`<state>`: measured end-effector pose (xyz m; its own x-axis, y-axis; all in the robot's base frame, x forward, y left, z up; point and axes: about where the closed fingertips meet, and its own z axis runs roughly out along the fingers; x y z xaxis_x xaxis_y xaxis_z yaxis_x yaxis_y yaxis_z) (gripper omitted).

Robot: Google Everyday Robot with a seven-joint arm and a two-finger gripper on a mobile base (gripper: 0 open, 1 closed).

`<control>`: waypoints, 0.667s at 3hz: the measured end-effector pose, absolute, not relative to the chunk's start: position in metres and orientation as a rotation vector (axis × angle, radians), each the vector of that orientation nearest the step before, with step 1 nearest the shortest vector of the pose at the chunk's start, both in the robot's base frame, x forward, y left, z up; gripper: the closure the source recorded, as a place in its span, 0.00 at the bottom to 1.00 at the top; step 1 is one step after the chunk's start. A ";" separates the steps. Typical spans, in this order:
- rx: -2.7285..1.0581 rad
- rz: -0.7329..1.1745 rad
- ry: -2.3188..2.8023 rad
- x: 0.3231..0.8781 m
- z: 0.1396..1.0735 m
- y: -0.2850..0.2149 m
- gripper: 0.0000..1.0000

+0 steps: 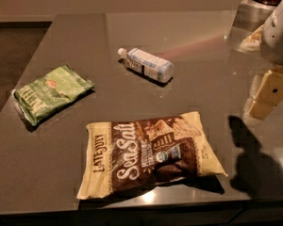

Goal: Move green jalapeno chip bag near brown chip bag

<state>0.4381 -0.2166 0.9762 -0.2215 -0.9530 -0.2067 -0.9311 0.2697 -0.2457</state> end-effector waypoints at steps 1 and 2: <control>-1.724 -0.099 2.232 0.438 0.976 -0.217 0.00; -1.751 -0.095 2.204 0.442 0.980 -0.207 0.00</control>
Offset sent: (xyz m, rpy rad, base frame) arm 0.0074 0.0202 0.0028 0.0025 0.0155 0.0649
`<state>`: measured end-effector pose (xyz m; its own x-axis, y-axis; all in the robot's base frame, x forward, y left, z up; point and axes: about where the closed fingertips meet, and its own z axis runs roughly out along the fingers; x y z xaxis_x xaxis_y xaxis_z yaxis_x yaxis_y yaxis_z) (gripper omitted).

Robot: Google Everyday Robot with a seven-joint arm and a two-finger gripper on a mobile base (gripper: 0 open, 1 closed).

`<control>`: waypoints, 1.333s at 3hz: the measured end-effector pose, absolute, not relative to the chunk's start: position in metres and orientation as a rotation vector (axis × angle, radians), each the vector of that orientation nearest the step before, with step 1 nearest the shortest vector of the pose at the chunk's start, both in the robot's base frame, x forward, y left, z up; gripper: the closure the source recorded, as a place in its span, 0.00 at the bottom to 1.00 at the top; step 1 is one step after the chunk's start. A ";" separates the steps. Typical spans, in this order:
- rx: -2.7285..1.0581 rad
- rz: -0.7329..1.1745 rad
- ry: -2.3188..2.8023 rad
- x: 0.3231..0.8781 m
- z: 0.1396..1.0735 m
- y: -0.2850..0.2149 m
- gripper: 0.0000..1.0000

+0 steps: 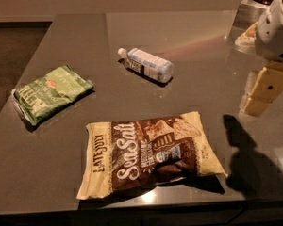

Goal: Move green jalapeno chip bag near brown chip bag

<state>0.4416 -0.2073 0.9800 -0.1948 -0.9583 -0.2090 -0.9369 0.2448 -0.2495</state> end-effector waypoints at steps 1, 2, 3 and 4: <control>-1.815 -0.082 2.124 0.456 0.980 -0.179 0.00; -1.843 -0.038 2.034 0.480 0.979 -0.141 0.00; -1.817 0.061 1.979 0.508 0.976 -0.099 0.00; -1.751 0.229 1.967 0.534 0.970 -0.056 0.00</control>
Offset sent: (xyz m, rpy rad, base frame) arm 0.0700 0.1130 -0.0056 0.1178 -0.0610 0.2091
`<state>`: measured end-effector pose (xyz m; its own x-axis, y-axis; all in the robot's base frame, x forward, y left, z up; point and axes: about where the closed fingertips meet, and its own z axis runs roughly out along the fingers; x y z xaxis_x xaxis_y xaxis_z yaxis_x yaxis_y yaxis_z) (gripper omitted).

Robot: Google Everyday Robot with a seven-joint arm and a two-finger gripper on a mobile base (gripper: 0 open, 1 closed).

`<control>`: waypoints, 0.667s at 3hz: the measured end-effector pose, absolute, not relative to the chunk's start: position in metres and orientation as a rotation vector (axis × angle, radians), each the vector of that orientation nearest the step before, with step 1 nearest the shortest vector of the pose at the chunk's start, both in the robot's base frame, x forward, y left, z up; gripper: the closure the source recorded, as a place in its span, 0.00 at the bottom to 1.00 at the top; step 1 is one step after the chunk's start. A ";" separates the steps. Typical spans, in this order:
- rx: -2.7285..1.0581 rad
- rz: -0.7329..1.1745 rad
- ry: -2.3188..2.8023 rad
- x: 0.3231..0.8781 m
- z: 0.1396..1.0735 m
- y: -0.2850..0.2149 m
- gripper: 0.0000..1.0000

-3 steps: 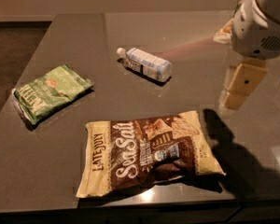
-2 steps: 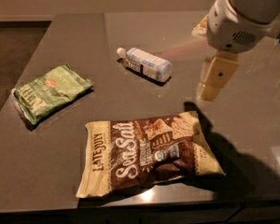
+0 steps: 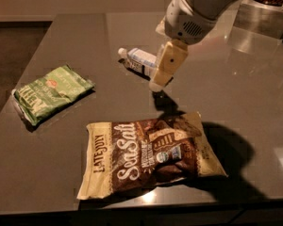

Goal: Move green jalapeno chip bag near brown chip bag

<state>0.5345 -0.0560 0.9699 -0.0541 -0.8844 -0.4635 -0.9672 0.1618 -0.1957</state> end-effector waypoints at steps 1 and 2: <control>-1.723 0.338 1.939 0.550 0.965 -0.010 0.00; -1.717 0.403 1.918 0.562 0.951 0.054 0.00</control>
Offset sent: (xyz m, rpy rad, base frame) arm 0.0373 0.1528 -0.0304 0.1593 0.0724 0.0356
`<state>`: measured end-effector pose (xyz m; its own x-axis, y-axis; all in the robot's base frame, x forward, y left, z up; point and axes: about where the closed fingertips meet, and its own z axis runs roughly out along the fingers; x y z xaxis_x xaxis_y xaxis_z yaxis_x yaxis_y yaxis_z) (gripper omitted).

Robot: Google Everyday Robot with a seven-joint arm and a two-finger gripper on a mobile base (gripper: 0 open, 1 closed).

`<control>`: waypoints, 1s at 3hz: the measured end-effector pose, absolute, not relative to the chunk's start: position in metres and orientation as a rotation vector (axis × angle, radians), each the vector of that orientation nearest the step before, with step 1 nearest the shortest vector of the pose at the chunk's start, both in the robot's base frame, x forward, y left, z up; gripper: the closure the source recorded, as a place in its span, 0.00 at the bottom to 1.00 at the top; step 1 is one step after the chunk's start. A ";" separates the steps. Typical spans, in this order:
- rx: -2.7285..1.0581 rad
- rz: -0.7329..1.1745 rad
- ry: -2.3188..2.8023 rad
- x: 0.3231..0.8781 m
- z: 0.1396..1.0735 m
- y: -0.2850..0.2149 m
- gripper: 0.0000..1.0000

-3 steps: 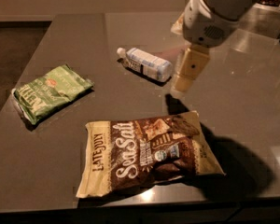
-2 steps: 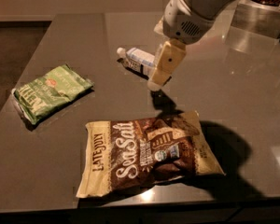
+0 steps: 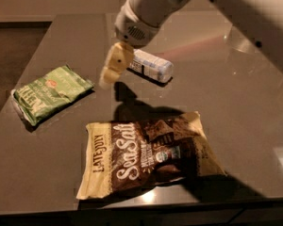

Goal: Move green jalapeno chip bag near brown chip bag

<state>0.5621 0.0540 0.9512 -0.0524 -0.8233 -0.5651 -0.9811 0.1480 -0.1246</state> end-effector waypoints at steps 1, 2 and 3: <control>-1.746 0.421 1.900 0.572 0.942 0.104 0.00; -1.773 0.417 1.893 0.579 0.934 0.137 0.00; -1.808 0.399 1.893 0.591 0.921 0.171 0.00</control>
Offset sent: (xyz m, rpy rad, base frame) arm 0.0292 0.1195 -0.0262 -0.0258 0.0103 0.0625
